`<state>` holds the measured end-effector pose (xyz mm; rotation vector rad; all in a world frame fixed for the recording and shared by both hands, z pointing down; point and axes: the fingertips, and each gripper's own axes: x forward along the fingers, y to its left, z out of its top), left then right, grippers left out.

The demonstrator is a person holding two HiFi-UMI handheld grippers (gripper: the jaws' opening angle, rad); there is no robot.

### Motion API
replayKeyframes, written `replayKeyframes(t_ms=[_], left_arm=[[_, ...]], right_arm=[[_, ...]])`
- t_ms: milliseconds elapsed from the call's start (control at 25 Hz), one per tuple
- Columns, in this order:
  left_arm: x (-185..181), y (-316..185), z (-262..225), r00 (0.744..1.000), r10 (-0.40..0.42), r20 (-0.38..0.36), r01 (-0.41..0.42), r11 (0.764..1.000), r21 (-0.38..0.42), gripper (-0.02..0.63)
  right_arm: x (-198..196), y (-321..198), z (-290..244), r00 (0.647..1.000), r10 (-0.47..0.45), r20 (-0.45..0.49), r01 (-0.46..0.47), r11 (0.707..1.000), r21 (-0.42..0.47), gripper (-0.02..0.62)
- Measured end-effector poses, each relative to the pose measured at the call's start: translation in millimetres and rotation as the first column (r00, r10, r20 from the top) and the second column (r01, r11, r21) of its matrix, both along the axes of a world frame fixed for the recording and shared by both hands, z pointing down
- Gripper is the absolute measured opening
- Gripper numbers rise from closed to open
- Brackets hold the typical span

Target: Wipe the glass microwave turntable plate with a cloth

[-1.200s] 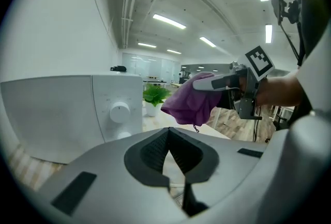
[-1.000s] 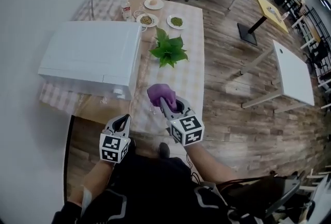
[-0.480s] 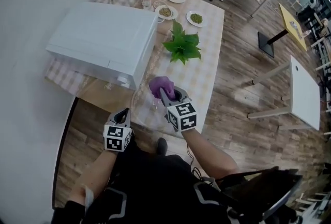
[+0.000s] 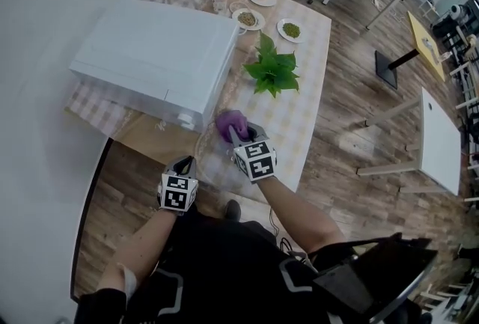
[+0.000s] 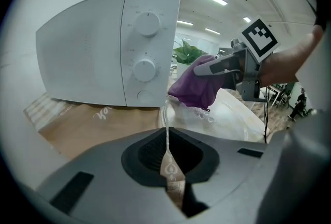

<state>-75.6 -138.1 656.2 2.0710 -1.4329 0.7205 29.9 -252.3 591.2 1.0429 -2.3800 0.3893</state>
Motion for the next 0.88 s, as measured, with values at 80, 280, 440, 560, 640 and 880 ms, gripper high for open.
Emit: replayKeyframes(t_ms=[80, 280, 440, 560, 640, 880], left_arm=[[1, -5, 5, 0.999, 0.018, 0.033, -0.018, 1.0, -0.004, 0.009], [5, -2, 25, 0.993, 0.082, 0.08, -0.076, 0.994, -0.076, 0.011], [9, -3, 29, 0.992, 0.1, 0.075, -0.093, 0.992, -0.091, 0.04], [8, -6, 28, 0.989, 0.109, 0.098, -0.1, 0.991, -0.088, 0.041], [8, -8, 28, 0.989, 0.105, 0.1, -0.097, 0.991, -0.089, 0.041], [7, -6, 31, 0.992, 0.098, 0.08, -0.091, 0.992, -0.086, 0.041]], right_arm=[[-2, -2, 8, 1.0, -0.001, -0.01, 0.0, 1.0, -0.02, 0.063], [-2, -1, 33, 0.998, -0.007, -0.069, 0.001, 0.997, -0.077, 0.063], [-7, 1, 47, 0.994, -0.03, -0.101, 0.019, 0.994, -0.112, 0.063], [-4, 2, 57, 0.991, -0.031, -0.13, 0.014, 0.992, -0.129, 0.063], [-1, 1, 60, 0.991, -0.021, -0.133, 0.003, 0.991, -0.132, 0.063], [7, 1, 65, 0.99, -0.006, -0.138, -0.013, 0.991, -0.136, 0.063]])
